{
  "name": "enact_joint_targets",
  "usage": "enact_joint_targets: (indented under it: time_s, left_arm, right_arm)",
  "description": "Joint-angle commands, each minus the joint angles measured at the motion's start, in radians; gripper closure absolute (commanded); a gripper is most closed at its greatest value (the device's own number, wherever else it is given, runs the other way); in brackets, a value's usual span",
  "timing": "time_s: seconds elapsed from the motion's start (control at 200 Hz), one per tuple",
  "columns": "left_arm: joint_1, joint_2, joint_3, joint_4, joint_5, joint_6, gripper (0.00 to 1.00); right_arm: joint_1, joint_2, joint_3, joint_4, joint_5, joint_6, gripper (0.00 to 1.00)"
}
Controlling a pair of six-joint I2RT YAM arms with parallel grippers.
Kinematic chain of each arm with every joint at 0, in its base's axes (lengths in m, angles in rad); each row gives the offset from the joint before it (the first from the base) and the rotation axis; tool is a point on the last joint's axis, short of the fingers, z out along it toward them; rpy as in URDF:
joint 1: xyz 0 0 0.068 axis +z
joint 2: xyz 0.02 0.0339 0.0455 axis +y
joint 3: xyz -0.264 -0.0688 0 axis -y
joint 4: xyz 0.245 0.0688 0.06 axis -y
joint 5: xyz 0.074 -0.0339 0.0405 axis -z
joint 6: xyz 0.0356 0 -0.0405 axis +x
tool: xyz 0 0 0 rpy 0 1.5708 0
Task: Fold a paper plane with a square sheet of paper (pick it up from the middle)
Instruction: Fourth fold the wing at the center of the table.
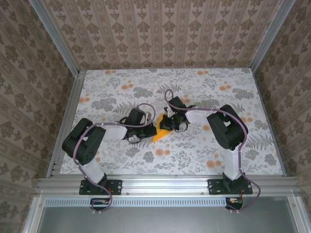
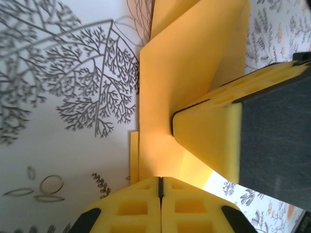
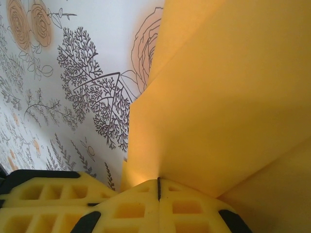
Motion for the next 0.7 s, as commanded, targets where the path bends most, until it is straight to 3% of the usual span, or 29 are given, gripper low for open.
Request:
enact_joint_targets:
  time_s: [0.0,0.305,0.695]
  left_arm:
    - [0.012,-0.080,0.017,-0.034,-0.044,-0.011,0.92]
    - [0.006,-0.121,-0.029,0.013,-0.015,-0.045,0.92]
    - [-0.025,-0.067,-0.031,0.003,0.001,-0.043,0.92]
  right_arm:
    - [0.005,0.025,-0.035,-0.028,0.057,-0.004,0.98]
    - [0.024,0.005,-0.064,0.030,0.028,0.072,0.98]
    - [0.046,0.004,-0.069,0.052,0.038,0.119,0.98]
